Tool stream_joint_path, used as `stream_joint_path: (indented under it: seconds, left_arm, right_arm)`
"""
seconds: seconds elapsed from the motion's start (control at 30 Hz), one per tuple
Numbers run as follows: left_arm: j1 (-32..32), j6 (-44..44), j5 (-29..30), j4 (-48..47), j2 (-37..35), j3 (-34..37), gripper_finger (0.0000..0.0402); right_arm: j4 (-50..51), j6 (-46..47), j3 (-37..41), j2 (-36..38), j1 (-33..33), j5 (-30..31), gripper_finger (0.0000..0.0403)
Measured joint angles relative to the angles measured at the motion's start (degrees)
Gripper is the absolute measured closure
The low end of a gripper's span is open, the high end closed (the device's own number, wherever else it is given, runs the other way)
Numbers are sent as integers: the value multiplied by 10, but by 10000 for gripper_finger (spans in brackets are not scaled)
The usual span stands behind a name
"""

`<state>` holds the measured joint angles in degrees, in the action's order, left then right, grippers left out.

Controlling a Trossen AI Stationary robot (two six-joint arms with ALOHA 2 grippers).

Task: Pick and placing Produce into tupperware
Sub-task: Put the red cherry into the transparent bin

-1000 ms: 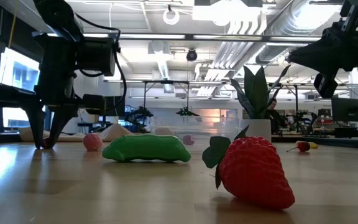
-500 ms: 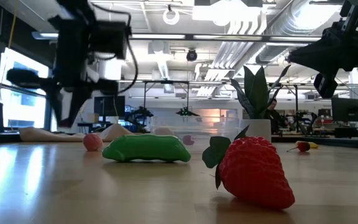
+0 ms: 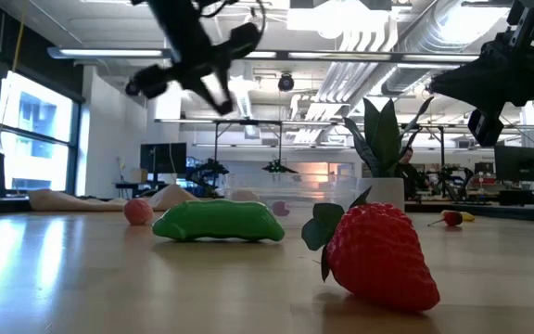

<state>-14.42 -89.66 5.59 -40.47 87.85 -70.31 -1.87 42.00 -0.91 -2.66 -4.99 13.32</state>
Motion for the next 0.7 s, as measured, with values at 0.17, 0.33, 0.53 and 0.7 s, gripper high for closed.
stream_joint_path:
  seconds: [0.17, 0.33, 0.53, 0.7]
  left_arm:
    - [19, 15, -3, 72, 73, -36, 340]
    - [25, 25, -25, 78, 145, -85, 339]
    - [24, 29, -53, 30, 228, -149, 339]
    - [24, 40, -60, -14, 278, -186, 339]
  right_arm:
    - [0, 0, 0, 0, 0, 0, 366]
    - [0, 0, 0, 0, 0, 0, 366]
    - [0, 0, 0, 0, 0, 0, 366]
    - [0, 0, 0, -2, 0, 0, 366]
